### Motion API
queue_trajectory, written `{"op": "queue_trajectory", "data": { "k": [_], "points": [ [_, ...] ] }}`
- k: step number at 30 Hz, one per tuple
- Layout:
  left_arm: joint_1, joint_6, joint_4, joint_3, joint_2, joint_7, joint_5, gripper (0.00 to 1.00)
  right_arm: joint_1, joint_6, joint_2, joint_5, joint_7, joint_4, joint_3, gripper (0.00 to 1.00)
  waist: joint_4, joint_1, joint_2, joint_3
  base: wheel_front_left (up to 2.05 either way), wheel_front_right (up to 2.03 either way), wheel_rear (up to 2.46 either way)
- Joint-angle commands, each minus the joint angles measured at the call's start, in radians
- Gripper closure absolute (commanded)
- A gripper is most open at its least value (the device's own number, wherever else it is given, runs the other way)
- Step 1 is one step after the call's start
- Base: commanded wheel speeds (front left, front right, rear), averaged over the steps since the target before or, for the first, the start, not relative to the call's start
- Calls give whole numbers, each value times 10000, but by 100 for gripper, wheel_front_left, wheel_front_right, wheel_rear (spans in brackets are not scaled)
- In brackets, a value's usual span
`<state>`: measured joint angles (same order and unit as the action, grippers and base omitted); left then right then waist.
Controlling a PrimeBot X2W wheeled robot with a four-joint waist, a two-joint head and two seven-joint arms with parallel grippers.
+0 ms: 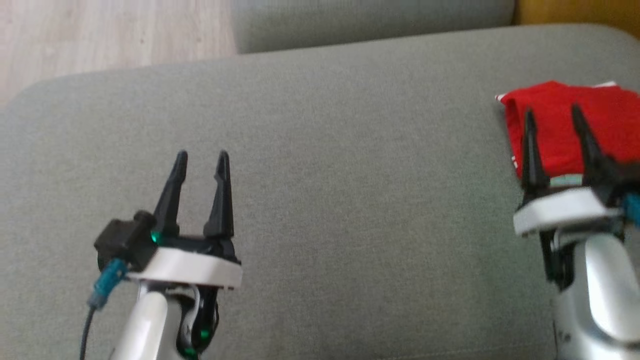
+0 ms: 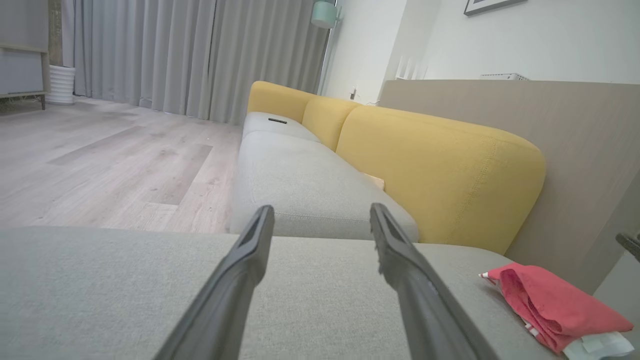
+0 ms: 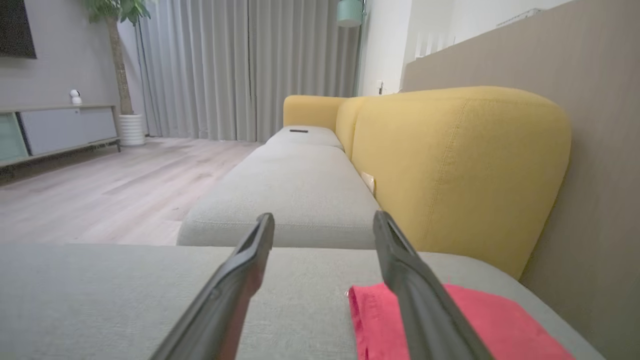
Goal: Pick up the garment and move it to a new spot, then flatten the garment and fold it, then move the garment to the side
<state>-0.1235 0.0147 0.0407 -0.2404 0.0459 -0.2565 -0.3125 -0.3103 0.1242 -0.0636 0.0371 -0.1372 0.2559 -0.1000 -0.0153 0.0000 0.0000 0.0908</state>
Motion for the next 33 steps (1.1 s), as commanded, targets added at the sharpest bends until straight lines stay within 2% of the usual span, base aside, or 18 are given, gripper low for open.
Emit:
{"op": "queue_trajectory", "data": {
  "k": [1,8,16,33],
  "points": [
    [-88,13,-295,368,43,-53,108,0,-51,65,50,-227,-227,-449,147,0,88,0,0,-231,0,0,0],
    [545,21,-222,366,43,-53,179,0,1240,65,129,-1672,-917,-420,401,0,167,0,0,-540,0,0,0],
    [994,127,-258,396,43,-53,218,0,2124,65,132,-1748,-1174,-393,875,0,224,0,0,-681,0,0,0],
    [1072,442,-230,440,43,-53,352,0,2117,65,133,-1730,-1239,-476,904,0,177,0,0,-740,0,0,0]
  ]
}}
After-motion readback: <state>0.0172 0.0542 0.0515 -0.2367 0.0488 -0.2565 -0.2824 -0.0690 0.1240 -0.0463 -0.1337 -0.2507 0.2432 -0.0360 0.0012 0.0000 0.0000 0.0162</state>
